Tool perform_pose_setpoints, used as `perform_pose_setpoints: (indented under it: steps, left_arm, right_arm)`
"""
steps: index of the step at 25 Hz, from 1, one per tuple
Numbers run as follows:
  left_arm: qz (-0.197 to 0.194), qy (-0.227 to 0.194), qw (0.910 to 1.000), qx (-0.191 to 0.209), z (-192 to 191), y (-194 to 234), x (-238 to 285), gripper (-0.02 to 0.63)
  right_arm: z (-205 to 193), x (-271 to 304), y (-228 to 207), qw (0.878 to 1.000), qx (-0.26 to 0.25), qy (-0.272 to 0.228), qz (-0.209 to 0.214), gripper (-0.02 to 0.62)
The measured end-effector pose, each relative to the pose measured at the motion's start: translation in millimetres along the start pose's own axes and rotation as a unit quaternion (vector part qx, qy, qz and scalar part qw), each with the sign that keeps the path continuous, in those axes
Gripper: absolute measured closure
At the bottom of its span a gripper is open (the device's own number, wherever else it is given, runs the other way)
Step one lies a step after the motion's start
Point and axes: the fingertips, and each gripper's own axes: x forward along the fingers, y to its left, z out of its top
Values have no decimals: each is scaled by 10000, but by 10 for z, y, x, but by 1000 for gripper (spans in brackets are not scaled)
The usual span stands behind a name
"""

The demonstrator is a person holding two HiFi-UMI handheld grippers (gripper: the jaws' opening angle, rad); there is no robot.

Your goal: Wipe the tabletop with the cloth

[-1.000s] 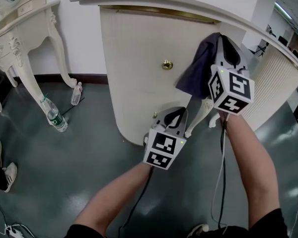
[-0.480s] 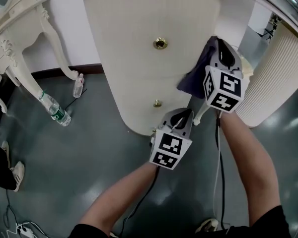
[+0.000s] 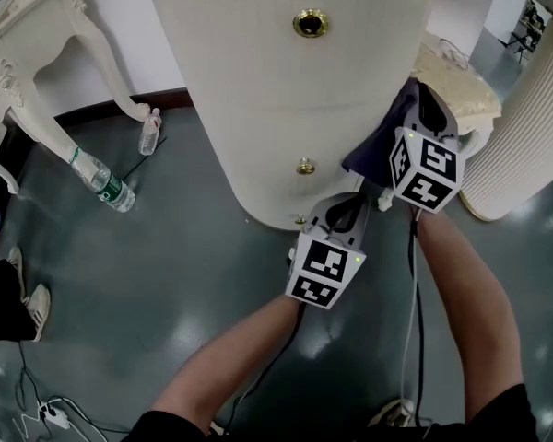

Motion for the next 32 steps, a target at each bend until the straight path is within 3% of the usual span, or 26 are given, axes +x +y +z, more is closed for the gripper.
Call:
perform_pose_setpoints:
  steps: [12,24,32]
  left_arm:
    - [106,413,9989,-176,-550,89,-63,598]
    - [30,800,9967,-121,-1001,-4,-108,598]
    - [32,998,9949,-136,-1195,19,-215,598]
  right_arm:
    - [-800,-191,108,9977,118,590,-322,578]
    - [-1542,-454,289,9898,17,1401,-277,578]
    - [-1967,-596,424,9834,-366,1777,-81,578]
